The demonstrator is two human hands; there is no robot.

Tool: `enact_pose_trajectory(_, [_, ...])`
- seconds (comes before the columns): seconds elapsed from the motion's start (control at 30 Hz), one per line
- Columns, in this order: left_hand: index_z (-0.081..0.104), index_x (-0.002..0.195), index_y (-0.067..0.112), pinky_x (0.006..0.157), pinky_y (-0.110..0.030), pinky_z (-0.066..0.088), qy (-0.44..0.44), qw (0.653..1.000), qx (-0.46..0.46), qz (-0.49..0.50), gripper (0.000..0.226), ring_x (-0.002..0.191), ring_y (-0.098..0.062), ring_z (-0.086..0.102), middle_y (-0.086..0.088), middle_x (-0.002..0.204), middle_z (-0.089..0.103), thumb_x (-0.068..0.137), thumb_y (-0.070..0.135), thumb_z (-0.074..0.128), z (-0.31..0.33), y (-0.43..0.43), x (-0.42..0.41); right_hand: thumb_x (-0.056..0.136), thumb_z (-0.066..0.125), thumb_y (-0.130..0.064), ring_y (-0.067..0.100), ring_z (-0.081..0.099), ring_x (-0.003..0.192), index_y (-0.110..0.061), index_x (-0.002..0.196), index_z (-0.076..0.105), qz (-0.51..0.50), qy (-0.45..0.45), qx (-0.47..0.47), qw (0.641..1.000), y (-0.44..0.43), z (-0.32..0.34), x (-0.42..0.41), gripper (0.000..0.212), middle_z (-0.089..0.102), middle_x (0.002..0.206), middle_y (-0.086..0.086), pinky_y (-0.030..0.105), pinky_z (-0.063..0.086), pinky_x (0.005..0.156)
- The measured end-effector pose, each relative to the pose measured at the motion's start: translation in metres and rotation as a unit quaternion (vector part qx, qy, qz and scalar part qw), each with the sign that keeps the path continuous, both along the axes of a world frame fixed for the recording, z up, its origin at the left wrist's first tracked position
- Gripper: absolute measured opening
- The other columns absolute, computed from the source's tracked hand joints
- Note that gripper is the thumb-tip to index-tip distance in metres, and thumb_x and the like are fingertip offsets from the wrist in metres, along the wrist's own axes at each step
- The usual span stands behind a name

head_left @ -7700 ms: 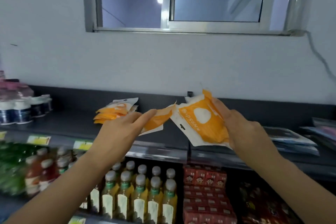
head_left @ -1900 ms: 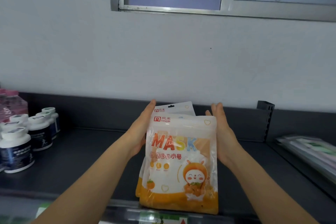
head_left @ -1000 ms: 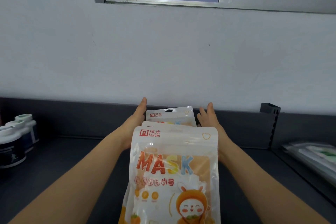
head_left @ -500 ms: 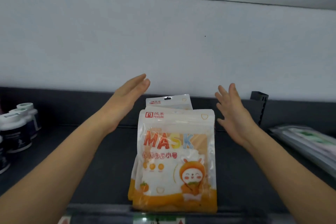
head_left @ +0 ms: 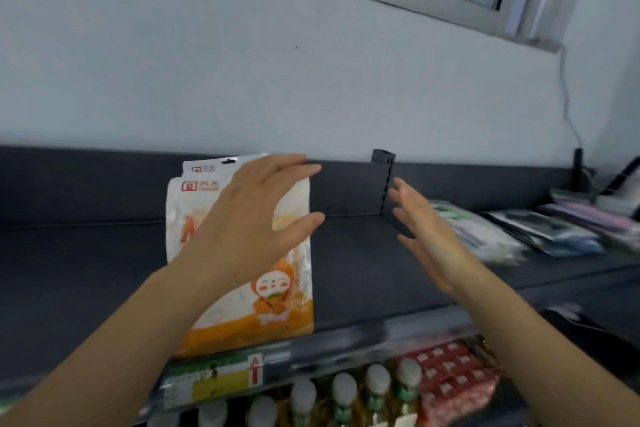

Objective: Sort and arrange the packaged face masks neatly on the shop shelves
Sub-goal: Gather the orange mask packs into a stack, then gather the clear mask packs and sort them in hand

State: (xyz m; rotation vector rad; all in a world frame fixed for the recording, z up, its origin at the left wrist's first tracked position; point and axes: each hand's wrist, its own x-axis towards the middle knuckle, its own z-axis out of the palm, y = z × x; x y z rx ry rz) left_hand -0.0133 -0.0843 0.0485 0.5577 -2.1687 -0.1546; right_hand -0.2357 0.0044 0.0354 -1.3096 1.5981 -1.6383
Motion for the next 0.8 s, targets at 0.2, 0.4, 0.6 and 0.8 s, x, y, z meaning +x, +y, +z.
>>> enact_pose_trajectory(0.2, [0.038, 0.134, 0.045, 0.103, -0.015, 0.013, -0.044, 0.997, -0.027, -0.05, 0.065, 0.119, 0.019, 0.012, 0.033, 0.13, 0.025, 0.075, 0.069, 0.029, -0.007, 0.027, -0.052, 0.067, 0.047, -0.072, 0.003, 0.034, 0.133, -0.054, 0.125, 0.037, -0.075, 0.01, -0.003, 0.997, 0.065, -0.004, -0.056, 0.061, 0.036, 0.145, -0.02, 0.037, 0.029, 0.112])
enact_pose_trajectory(0.4, [0.039, 0.136, 0.042, 0.105, -0.018, 0.015, -0.066, 0.994, -0.023, -0.082, 0.061, 0.121, 0.013, 0.016, 0.031, 0.131, 0.026, 0.08, 0.067, 0.042, -0.013, 0.067, -0.128, 0.066, 0.052, -0.079, 0.004, 0.032, 0.134, -0.068, 0.113, 0.041, -0.098, 0.01, 0.003, 0.995, 0.135, -0.009, -0.12, 0.049, 0.034, 0.145, -0.023, 0.042, 0.025, 0.114])
enact_pose_trajectory(0.6, [0.039, 0.138, 0.037, 0.111, -0.022, 0.022, -0.091, 0.99, 0.004, -0.11, 0.058, 0.129, 0.005, 0.022, 0.029, 0.132, 0.026, 0.084, 0.058, 0.05, -0.034, 0.123, -0.223, 0.067, 0.05, -0.069, 0.004, 0.033, 0.134, -0.051, 0.13, 0.038, -0.146, 0.002, -0.016, 0.989, 0.213, -0.005, -0.196, 0.067, 0.037, 0.144, -0.02, 0.038, 0.025, 0.114])
enact_pose_trajectory(0.8, [0.04, 0.135, 0.04, 0.106, -0.017, 0.019, -0.097, 0.982, 0.01, -0.159, 0.06, 0.122, 0.011, 0.02, 0.027, 0.134, 0.032, 0.082, 0.065, 0.05, -0.056, 0.181, -0.315, 0.069, 0.048, -0.065, 0.004, 0.034, 0.131, -0.044, 0.135, 0.038, -0.198, -0.005, -0.003, 0.98, 0.295, -0.017, -0.264, 0.07, 0.04, 0.139, -0.018, 0.038, 0.025, 0.114])
